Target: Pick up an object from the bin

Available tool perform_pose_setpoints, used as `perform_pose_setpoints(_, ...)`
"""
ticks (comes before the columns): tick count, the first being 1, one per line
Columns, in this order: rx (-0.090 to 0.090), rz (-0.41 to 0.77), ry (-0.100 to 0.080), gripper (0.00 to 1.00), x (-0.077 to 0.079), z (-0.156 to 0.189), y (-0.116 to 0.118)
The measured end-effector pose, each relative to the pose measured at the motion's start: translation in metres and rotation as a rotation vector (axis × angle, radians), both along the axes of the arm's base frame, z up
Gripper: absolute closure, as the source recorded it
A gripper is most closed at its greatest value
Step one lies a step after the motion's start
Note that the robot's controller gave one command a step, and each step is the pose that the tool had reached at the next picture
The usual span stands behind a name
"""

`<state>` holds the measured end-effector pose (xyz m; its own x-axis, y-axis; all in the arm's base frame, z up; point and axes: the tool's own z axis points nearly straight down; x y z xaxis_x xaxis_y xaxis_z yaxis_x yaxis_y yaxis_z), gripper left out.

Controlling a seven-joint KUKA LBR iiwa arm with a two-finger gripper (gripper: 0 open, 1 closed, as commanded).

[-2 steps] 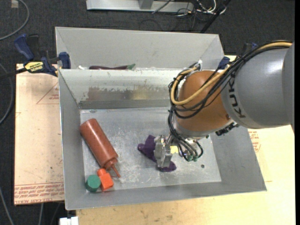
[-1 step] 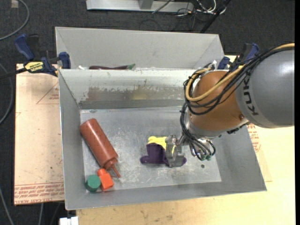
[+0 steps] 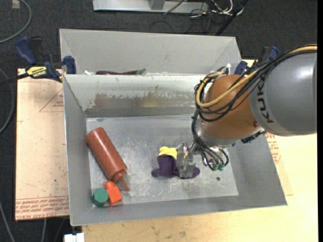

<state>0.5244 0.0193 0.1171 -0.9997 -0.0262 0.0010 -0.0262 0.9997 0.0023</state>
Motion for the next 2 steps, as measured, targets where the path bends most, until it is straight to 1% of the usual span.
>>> perform_pose_setpoints(1, 0.000, 0.037, 0.001, 1.00, 0.000, -0.018, 0.025)
perform_pose_setpoints(2, 0.000, 0.168, -0.003, 1.00, -0.007, -0.039, 0.044)
